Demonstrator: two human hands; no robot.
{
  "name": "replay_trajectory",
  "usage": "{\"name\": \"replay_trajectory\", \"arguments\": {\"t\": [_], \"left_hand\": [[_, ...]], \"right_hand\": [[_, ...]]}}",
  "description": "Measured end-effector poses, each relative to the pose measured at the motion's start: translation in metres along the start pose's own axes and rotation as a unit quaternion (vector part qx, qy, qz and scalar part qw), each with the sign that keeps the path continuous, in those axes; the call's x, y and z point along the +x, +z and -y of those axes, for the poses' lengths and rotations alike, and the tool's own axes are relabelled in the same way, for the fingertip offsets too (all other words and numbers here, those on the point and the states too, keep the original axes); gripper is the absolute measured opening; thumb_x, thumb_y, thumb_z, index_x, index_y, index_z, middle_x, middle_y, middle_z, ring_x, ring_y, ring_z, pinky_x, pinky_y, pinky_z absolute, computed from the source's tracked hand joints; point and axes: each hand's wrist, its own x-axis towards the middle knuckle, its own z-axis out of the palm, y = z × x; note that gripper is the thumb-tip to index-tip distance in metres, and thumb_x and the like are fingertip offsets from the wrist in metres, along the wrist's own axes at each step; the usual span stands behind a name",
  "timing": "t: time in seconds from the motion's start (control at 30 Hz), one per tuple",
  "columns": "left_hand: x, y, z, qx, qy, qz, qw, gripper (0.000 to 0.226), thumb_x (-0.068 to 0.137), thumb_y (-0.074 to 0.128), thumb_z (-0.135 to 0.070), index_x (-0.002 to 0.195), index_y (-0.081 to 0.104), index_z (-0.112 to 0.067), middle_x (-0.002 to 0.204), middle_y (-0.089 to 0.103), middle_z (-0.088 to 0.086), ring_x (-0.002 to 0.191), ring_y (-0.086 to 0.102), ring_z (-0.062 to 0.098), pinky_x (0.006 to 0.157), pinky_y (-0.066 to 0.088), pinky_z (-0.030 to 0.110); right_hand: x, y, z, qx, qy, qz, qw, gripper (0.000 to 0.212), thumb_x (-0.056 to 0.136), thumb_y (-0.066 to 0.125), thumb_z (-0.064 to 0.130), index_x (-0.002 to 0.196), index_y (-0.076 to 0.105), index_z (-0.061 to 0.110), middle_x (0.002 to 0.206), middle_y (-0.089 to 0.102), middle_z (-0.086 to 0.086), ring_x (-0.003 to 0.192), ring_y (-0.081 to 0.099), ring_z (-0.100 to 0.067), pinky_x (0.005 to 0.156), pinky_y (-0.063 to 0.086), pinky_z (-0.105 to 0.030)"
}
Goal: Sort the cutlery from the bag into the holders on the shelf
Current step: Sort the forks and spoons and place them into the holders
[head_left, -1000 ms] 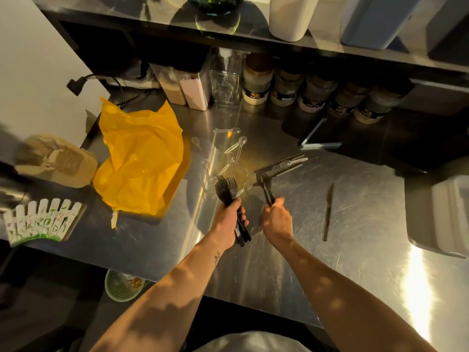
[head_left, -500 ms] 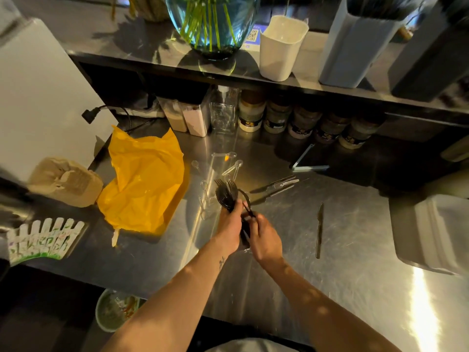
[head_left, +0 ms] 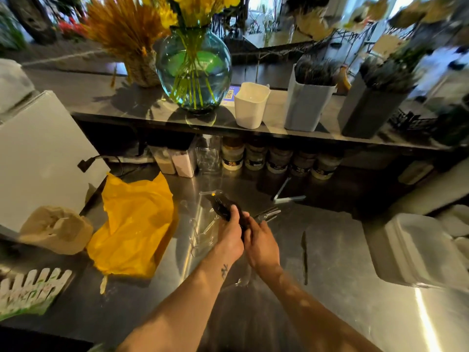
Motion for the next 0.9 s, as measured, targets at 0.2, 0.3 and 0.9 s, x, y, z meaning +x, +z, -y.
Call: {"name": "replay_trajectory", "arguments": {"t": [0.2, 0.3, 0.9], "left_hand": [[-0.013, 0.041, -0.028, 0.023, 0.021, 0.022, 0.999, 0.028, 0.102, 0.058, -0.031, 0.085, 0.061, -0.009, 0.084, 0.066, 0.008, 0.085, 0.067, 0.024, 0.092, 0.056, 0.046], [-0.015, 0.060, -0.039, 0.022, 0.049, 0.017, 0.998, 0.033, 0.104, 0.055, -0.032, 0.083, 0.056, -0.007, 0.075, 0.060, 0.006, 0.072, 0.064, 0.019, 0.076, 0.058, 0.039], [-0.050, 0.095, -0.071, 0.138, 0.128, 0.071, 0.980, 0.041, 0.094, 0.070, -0.040, 0.110, 0.064, -0.004, 0.064, 0.059, 0.001, 0.055, 0.057, 0.012, 0.053, 0.051, 0.024]], "right_hand": [[0.012, -0.040, 0.009, 0.071, -0.013, -0.065, 0.995, 0.041, 0.106, 0.038, 0.029, 0.144, 0.054, 0.033, 0.114, 0.046, 0.003, 0.112, 0.042, -0.015, 0.101, 0.039, -0.026], [0.012, -0.049, 0.018, 0.091, -0.011, -0.139, 0.986, 0.037, 0.107, 0.039, 0.030, 0.137, 0.060, 0.032, 0.113, 0.053, 0.008, 0.106, 0.039, -0.007, 0.091, 0.031, -0.014], [0.039, -0.092, 0.075, 0.616, 0.327, -0.148, 0.702, 0.038, 0.105, 0.042, 0.031, 0.094, 0.065, 0.003, 0.095, 0.066, -0.019, 0.086, 0.062, -0.031, 0.086, 0.051, -0.043]]}}
